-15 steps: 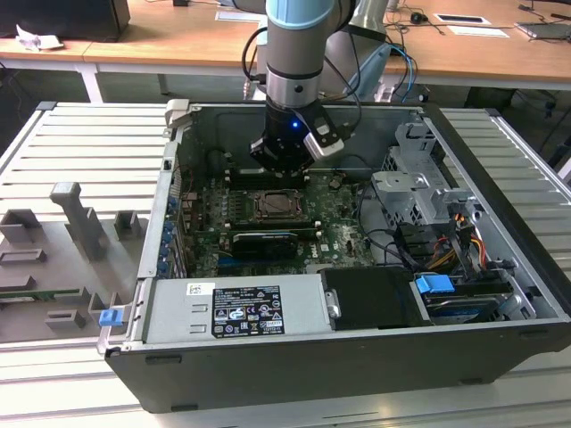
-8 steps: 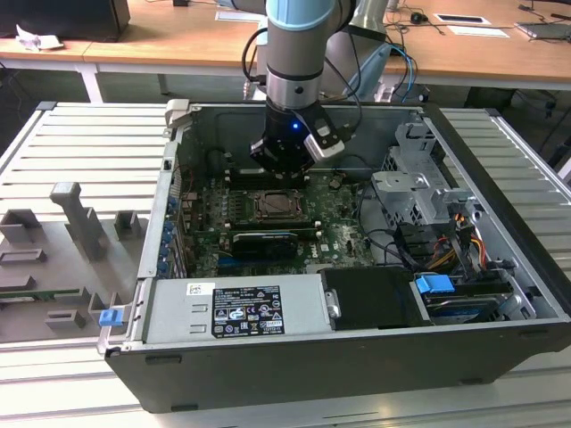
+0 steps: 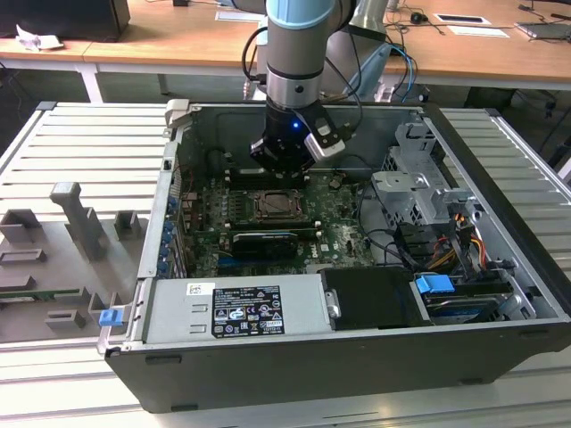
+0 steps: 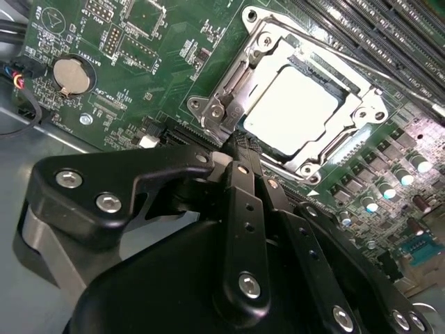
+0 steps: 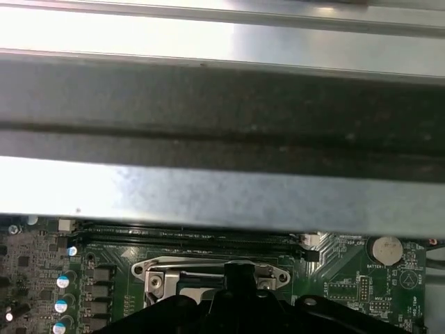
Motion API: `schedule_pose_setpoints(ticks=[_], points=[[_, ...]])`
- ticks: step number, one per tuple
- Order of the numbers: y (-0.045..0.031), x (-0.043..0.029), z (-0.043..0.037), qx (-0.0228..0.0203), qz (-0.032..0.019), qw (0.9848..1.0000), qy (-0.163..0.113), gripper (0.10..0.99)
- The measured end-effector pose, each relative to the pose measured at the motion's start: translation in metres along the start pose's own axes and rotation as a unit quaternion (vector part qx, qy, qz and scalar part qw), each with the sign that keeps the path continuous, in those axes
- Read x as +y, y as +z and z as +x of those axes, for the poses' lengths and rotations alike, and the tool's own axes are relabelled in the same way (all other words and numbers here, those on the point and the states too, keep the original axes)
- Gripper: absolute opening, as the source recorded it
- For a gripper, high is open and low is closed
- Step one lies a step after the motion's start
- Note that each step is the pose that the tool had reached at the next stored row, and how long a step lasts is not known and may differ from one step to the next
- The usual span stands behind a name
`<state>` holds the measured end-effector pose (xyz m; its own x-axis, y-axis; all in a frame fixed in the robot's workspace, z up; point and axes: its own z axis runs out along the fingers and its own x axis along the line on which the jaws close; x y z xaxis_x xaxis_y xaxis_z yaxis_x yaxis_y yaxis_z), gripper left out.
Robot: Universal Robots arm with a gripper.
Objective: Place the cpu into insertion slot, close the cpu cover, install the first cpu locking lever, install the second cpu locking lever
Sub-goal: 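Install the second cpu locking lever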
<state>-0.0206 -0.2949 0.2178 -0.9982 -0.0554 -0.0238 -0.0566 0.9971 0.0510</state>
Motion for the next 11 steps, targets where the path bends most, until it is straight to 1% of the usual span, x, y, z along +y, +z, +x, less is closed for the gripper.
schedule_pose_setpoints(ticks=[3,11], points=[[-0.0001,-0.0021,0.0002,0.0000,0.0000,1.0000,0.000,0.106],[-0.0001,-0.0049,0.0003,0.0000,0.0000,1.0000,0.000,0.106]])
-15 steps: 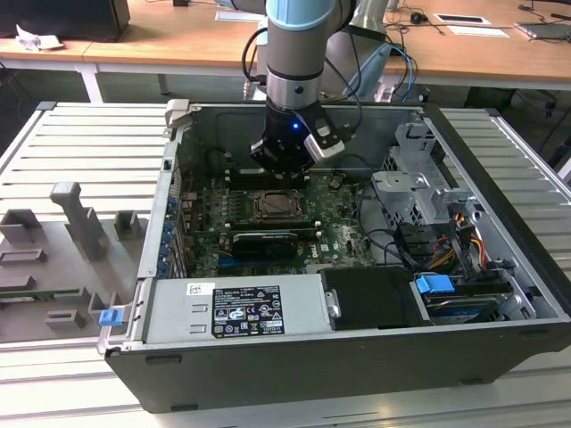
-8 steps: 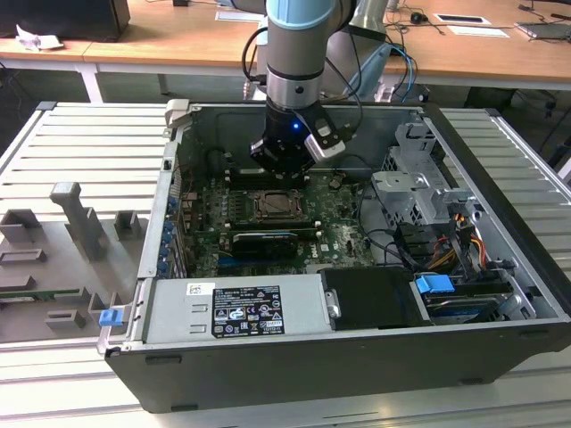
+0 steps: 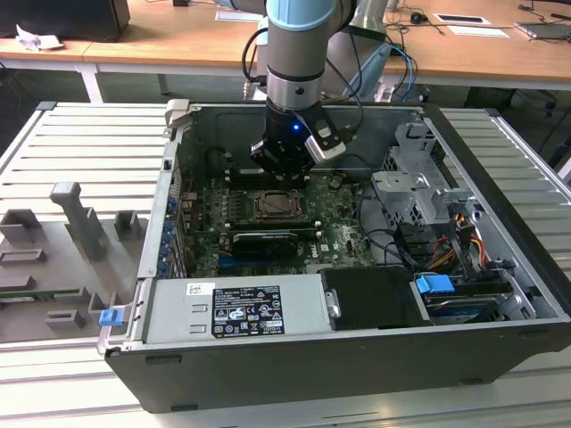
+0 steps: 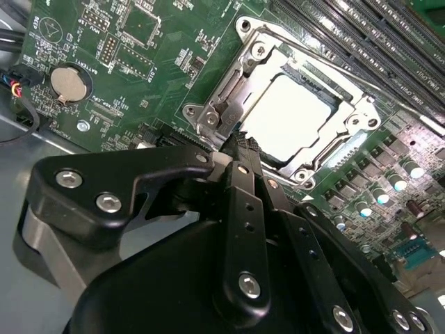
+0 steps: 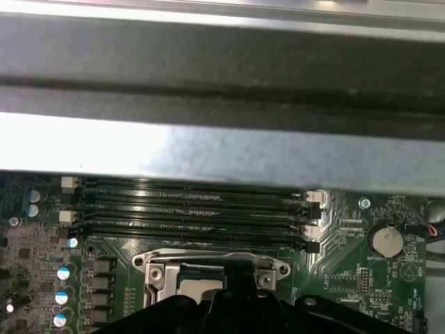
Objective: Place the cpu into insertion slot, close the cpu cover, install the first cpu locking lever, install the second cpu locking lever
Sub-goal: 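Install the second cpu locking lever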
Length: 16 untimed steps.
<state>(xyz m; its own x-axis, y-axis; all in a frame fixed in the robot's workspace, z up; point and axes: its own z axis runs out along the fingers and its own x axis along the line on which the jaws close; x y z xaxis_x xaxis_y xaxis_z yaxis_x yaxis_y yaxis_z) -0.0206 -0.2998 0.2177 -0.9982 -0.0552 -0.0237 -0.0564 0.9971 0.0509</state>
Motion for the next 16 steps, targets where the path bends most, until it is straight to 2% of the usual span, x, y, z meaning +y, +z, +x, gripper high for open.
schedule_pose_setpoints(ticks=[7,8,9,16], points=[[-0.0001,-0.0029,0.0002,0.0000,0.0000,1.0000,0.000,0.106],[-0.0002,-0.0056,0.0003,-0.0001,0.0000,1.0000,0.000,0.106],[-0.0045,-0.0057,0.0002,-0.0001,-0.0001,1.0000,0.000,0.106],[-0.0049,-0.0114,0.0006,0.0000,0.0001,1.0000,0.000,0.106]])
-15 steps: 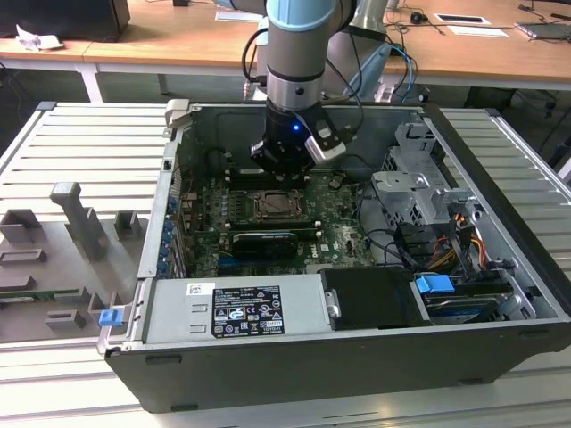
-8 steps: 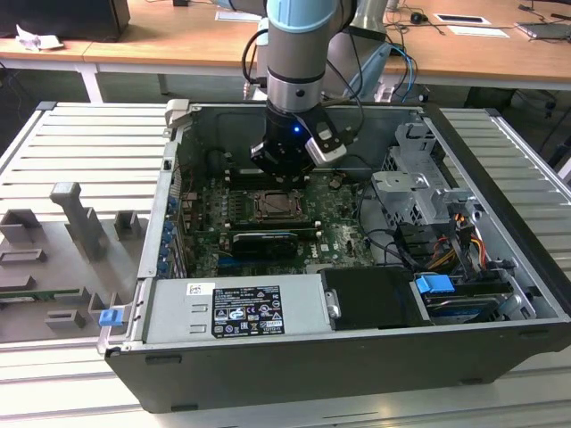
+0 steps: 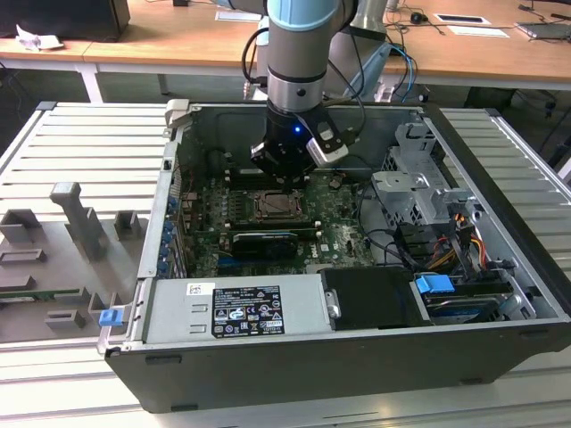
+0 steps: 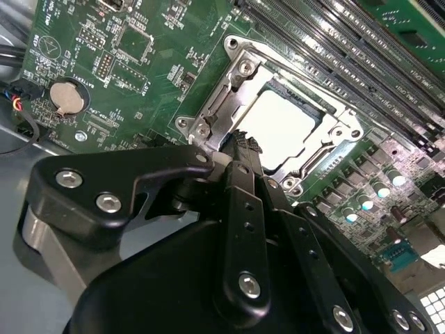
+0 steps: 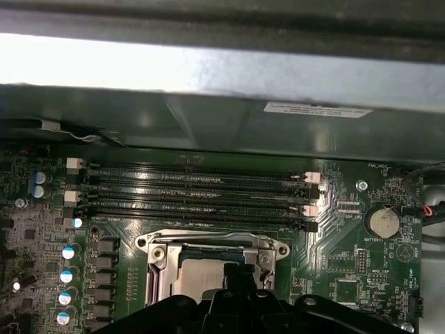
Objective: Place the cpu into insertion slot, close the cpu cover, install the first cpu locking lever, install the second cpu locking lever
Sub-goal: 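Install the second cpu locking lever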
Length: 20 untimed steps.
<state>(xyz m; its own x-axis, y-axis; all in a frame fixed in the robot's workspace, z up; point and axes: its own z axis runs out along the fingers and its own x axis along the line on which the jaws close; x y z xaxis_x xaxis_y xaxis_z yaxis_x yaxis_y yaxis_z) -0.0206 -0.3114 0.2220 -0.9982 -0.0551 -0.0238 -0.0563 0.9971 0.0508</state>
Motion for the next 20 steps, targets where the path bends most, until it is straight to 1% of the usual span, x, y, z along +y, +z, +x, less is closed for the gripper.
schedule_pose_setpoints(ticks=[15,17,19,20], points=[[-0.0006,-0.0079,0.0004,0.0000,0.0000,1.0000,0.000,0.106],[-0.0036,-0.0079,0.0003,0.0001,0.0009,1.0000,0.000,0.106],[-0.0114,-0.0075,0.0002,0.0001,0.0019,1.0000,0.000,0.106],[-0.0135,-0.0074,0.0001,0.0002,0.0021,1.0000,0.000,0.106]])
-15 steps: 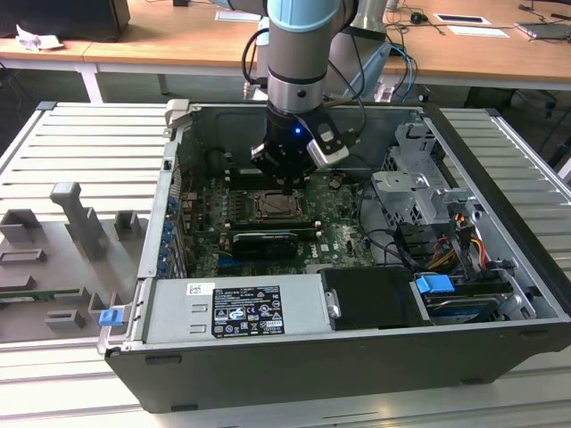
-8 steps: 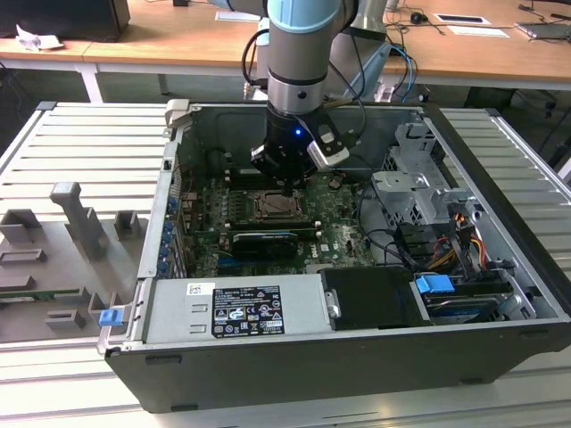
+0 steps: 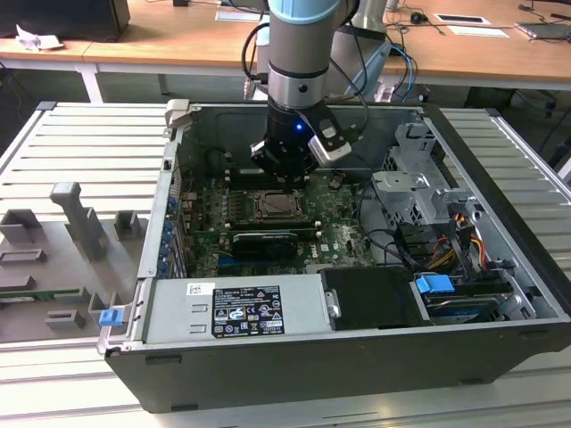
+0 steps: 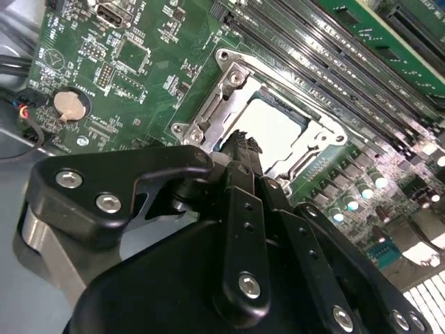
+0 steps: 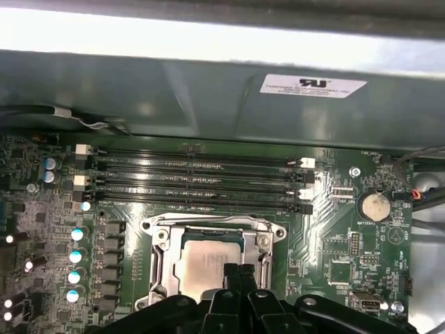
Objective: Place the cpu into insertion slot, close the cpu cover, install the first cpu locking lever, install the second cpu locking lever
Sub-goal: 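Install the second cpu locking lever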
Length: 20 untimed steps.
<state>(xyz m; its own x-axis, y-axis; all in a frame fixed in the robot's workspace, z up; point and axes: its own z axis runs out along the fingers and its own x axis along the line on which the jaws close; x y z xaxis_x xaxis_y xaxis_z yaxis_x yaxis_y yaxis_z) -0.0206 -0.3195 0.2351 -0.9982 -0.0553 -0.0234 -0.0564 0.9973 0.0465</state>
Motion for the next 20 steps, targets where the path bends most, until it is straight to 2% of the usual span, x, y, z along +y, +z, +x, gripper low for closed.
schedule_pose_setpoints(ticks=[2,9,11,13,14,20], points=[[-0.0029,0.0000,0.0000,0.0000,0.0002,1.0000,0.000,0.106],[-0.0037,-0.0131,0.0007,0.0000,0.0002,1.0000,0.000,0.106],[-0.0050,-0.0142,0.0007,0.0001,0.0003,1.0000,0.000,0.106],[-0.0119,-0.0145,0.0006,0.0000,0.0004,1.0000,0.000,0.106],[-0.0127,-0.0150,0.0006,0.0000,0.0003,1.0000,0.000,0.106],[-0.0132,-0.0234,0.0015,0.0000,0.0004,1.0000,0.000,0.106]])
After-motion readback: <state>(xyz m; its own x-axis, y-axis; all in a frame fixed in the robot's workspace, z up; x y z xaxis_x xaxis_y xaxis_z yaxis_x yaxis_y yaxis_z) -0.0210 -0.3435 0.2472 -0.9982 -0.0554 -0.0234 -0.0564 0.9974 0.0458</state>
